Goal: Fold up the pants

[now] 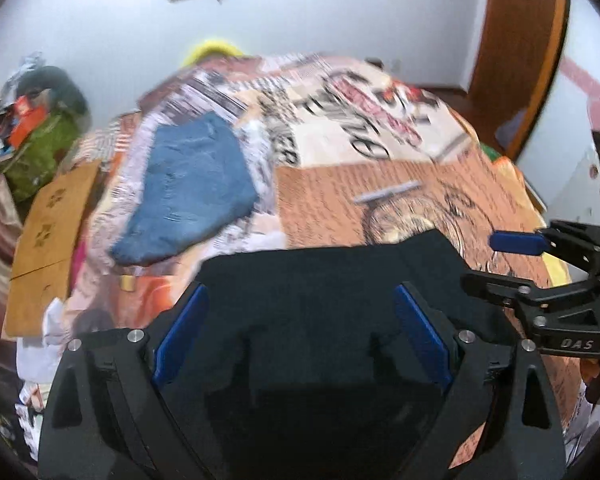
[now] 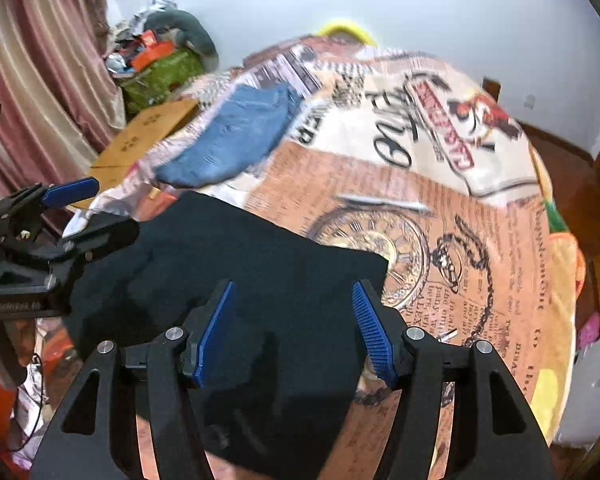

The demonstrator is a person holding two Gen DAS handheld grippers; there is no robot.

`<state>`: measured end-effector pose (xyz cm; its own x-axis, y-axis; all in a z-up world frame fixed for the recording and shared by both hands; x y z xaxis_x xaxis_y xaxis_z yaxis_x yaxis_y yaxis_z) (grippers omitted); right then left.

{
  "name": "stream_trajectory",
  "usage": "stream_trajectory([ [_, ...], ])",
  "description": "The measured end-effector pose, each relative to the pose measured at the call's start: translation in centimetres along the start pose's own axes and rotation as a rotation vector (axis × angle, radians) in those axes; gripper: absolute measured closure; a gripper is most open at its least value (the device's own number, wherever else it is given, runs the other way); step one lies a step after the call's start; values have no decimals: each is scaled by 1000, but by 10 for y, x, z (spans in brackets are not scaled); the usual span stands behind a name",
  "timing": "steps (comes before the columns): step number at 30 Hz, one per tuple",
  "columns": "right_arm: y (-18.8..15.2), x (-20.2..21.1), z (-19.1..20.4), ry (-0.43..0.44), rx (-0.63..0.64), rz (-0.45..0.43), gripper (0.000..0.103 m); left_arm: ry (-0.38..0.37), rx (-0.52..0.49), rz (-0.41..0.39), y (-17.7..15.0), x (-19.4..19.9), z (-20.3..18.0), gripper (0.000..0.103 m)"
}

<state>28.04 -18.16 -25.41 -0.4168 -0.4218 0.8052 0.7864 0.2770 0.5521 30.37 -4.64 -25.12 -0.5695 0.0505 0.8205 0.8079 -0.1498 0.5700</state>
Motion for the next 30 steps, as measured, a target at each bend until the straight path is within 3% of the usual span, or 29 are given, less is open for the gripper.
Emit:
stream_trajectory([
  [8, -29, -50, -16, 17, 6, 133, 46, -10, -32, 208, -25, -62, -16, 9],
  [10, -36, -45, -13, 10, 36, 100, 46, 1, -49, 233, -36, -69, -19, 9],
  [13, -44, -37, -12, 8, 40, 107, 46, 7, -33, 217, -46, -67, -16, 2],
  [18, -60, -21, -14, 2, 17, 108, 46, -6, 13, 209, -56, -58, -9, 2],
  [23, -69, -11, -22, -4, -45, 123, 46, 18, -9, 185, -63, -43, -10, 2],
  [27, -67, 12, -21, -37, -53, 73, 46, 62, -3, 143, -62, -21, -3, 2],
  [30, -59, 33, -14, -49, -52, 14, 46, 54, 75, 64, -55, 9, 13, 2],
])
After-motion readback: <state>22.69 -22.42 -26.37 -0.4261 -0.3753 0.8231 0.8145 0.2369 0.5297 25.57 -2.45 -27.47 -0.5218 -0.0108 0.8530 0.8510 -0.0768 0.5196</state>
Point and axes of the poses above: each gripper's, at about its wrist camera, not at the fingertips, and x roughly against the way its jaws point, z to its left, y to its top, the point moved 3 cm from there along -x, roughly the way its jaws point
